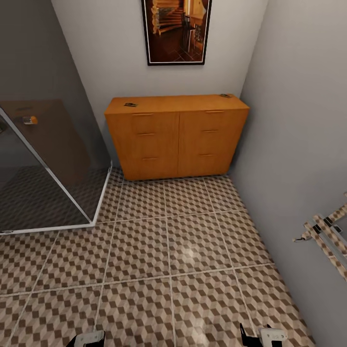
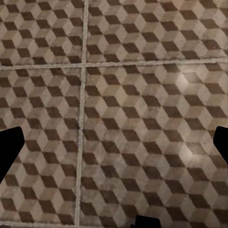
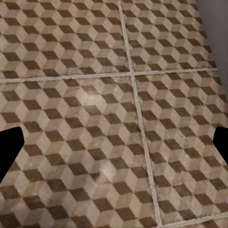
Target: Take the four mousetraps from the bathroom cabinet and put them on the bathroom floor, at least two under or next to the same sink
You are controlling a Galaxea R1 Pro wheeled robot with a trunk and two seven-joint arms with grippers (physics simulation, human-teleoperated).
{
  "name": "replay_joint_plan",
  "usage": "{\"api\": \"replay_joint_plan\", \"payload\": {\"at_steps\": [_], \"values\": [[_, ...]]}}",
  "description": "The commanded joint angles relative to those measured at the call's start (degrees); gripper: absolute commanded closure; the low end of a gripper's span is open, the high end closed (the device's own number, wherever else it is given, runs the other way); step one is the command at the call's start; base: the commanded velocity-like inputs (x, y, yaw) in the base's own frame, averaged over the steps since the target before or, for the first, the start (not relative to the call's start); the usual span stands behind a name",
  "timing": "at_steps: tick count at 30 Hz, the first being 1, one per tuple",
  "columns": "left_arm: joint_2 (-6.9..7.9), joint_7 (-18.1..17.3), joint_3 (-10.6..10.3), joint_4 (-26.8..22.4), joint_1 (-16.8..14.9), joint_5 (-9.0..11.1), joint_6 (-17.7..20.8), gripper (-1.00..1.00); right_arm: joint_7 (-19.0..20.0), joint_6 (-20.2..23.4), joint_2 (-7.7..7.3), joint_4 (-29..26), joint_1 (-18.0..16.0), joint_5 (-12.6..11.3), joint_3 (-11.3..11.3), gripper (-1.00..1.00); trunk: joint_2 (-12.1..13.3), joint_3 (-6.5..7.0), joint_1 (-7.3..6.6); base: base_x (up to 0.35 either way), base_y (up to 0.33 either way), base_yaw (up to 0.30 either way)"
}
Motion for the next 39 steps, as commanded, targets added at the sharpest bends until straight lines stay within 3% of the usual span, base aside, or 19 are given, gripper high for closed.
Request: {"api": "replay_joint_plan", "payload": {"at_steps": [1,39], "values": [[0.0,-0.07,0.17,0.22,-0.09,0.1,-0.34,-1.0,-0.09,-0.15,0.0,0.03,-0.03,-0.57,0.53,-1.0,-0.02,-0.04,0.0,0.0,0.0,0.0],[0.06,-0.07,0.17,0.22,-0.09,0.08,-0.34,-1.0,-0.09,-0.23,0.0,0.03,-0.03,-0.49,0.51,-1.0,-0.02,-0.04,0.0,0.0,0.0,0.0]]}}
